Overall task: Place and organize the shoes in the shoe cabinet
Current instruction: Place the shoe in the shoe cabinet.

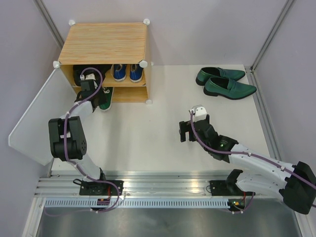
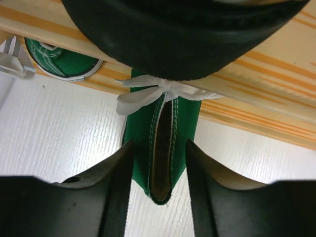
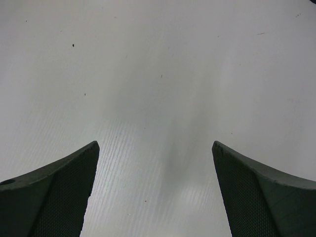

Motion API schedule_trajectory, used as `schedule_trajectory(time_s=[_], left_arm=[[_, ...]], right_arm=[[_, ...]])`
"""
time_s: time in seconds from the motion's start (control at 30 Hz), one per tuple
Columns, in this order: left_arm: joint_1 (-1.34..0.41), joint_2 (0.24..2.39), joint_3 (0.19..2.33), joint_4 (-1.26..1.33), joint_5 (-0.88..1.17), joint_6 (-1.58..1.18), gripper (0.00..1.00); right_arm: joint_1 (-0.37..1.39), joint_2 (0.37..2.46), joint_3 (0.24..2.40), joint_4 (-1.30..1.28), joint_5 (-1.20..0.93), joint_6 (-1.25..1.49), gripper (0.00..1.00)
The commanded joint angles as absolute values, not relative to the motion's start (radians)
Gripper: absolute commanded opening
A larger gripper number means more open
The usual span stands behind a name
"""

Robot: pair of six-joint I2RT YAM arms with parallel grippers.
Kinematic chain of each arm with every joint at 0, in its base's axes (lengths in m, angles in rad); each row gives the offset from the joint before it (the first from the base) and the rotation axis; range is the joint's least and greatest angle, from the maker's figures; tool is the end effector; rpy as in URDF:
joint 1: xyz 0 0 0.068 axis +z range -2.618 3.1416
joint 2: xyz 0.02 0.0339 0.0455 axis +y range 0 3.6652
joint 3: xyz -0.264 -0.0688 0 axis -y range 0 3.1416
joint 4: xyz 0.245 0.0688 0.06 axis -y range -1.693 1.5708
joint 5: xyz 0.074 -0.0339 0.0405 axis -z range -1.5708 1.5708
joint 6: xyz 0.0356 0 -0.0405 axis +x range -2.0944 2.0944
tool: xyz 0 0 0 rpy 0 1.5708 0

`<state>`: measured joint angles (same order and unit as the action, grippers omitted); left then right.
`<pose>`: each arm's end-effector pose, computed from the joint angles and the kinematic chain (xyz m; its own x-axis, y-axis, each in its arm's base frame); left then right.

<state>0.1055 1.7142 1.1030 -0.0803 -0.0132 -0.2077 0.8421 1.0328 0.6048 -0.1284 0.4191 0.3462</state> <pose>0.3751 0.0402 0.2134 -0.5967 -0.2705 -0.7555 -0.2437 0.9581 -0.1506 0.1593 0.1567 0.2369 -0.4840 -0.0768 -0.8717 -0.3053 0.9484 0.0860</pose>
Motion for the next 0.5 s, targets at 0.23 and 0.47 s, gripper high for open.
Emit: schedule_trajectory(time_s=[0.23, 0.47], left_arm=[[0.115, 1.513, 1.022, -0.052, 0.026, -0.276, 0.59], [0.115, 1.37, 0.893, -0.08, 0.015, -0.353, 0.54]], right_arm=[[0.841, 0.974, 0.63, -0.11, 0.376, 0.354, 0.98], [0.841, 0.946, 0.624, -0.109, 0.362, 0.359, 0.98]])
